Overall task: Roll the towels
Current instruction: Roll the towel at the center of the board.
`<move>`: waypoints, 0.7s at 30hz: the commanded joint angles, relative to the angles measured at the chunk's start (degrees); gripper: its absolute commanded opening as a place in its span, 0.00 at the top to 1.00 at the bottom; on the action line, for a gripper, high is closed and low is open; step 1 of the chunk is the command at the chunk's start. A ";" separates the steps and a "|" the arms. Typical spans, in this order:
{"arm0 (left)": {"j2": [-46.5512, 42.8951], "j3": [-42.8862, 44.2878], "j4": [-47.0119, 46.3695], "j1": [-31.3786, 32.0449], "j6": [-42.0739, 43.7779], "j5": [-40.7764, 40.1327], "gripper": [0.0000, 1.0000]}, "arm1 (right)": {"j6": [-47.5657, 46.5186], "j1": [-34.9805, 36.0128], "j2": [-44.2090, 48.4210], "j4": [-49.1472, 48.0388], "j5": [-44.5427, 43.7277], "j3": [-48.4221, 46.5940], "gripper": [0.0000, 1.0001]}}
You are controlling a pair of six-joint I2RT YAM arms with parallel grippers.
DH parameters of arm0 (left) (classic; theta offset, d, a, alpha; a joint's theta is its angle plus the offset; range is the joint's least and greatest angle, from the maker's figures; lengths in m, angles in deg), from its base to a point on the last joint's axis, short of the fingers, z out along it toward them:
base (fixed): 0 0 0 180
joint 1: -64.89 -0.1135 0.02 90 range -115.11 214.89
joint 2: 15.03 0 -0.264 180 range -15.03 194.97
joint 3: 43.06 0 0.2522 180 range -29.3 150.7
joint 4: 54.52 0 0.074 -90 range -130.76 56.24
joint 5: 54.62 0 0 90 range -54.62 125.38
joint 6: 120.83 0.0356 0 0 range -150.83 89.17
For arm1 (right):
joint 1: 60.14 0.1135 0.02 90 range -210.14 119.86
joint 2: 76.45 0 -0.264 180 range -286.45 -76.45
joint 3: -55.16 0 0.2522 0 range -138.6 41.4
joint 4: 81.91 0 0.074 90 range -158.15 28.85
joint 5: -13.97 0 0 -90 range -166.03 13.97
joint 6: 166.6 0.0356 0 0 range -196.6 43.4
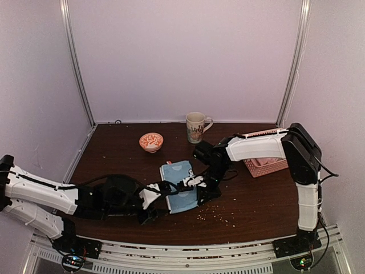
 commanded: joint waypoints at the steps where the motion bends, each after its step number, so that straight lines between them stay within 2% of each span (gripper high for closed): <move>1: 6.53 3.24 -2.27 2.89 5.53 -1.94 0.51 | 0.38 -0.80 -1.36 6.96 5.94 -1.90 0.89; 10: 21.17 11.78 -6.08 3.63 15.19 -6.24 0.49 | 1.41 -1.43 -4.73 9.12 7.38 -4.14 0.89; 15: 27.35 15.27 -6.13 3.63 17.91 -3.73 0.50 | 1.64 -1.44 -5.22 9.44 8.55 -4.09 0.89; 21: 29.33 14.79 -7.69 3.63 18.20 -0.71 0.50 | 1.82 -1.56 -5.08 9.05 8.60 -3.79 0.89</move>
